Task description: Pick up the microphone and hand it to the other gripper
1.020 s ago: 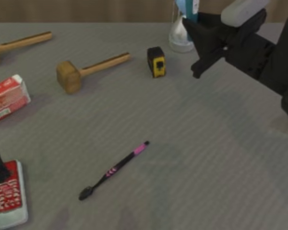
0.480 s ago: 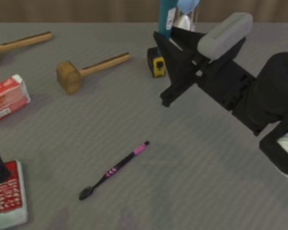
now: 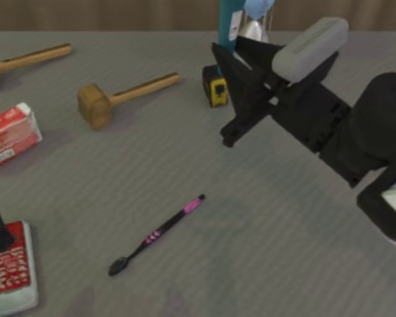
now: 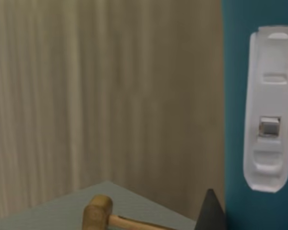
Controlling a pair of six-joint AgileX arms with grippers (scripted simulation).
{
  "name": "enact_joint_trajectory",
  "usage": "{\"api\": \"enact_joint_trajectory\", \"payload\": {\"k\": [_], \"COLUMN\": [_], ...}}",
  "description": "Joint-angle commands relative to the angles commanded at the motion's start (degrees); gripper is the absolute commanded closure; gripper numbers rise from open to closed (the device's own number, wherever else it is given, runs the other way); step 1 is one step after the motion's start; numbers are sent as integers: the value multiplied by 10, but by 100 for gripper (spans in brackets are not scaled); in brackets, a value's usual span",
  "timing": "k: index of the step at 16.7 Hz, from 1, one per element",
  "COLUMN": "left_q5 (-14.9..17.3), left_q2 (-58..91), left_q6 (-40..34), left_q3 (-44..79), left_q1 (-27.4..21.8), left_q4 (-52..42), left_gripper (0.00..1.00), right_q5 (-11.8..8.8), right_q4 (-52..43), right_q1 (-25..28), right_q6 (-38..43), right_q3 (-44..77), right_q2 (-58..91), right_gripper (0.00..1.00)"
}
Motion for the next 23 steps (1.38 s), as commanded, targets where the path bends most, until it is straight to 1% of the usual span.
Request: {"api": "enact_joint_trajectory", "payload": {"k": [2, 3, 4, 6, 9, 15, 18, 21, 23], "left_q5": [1, 6, 16, 47, 115, 274, 344, 395, 414], "left_q2": [1, 7, 20, 63, 172, 459, 584, 668, 698], "left_q6": [0, 2, 4, 11, 23, 44, 53, 60, 62], "left_q3": [1, 6, 15, 45, 113, 283, 357, 407, 424], "left_q1": [0, -3, -7, -21, -51, -121, -152, -175, -183], "left_q4": [0, 3, 9, 26, 65, 169, 213, 241, 250], "left_gripper": [0, 0, 0, 0, 0, 0, 0, 0, 0], "right_q5": [0, 0, 0, 0, 0, 0, 0, 0, 0], "right_q4": [0, 0, 0, 0, 0, 0, 0, 0, 0], "right_q1": [0, 0, 0, 0, 0, 0, 0, 0, 0], "right_q6": [0, 0, 0, 0, 0, 0, 0, 0, 0], "right_q3": [0, 0, 0, 0, 0, 0, 0, 0, 0], "right_q2": [0, 0, 0, 0, 0, 0, 0, 0, 0], "right_gripper": [100, 100, 100, 100, 100, 100, 100, 100, 100]}}
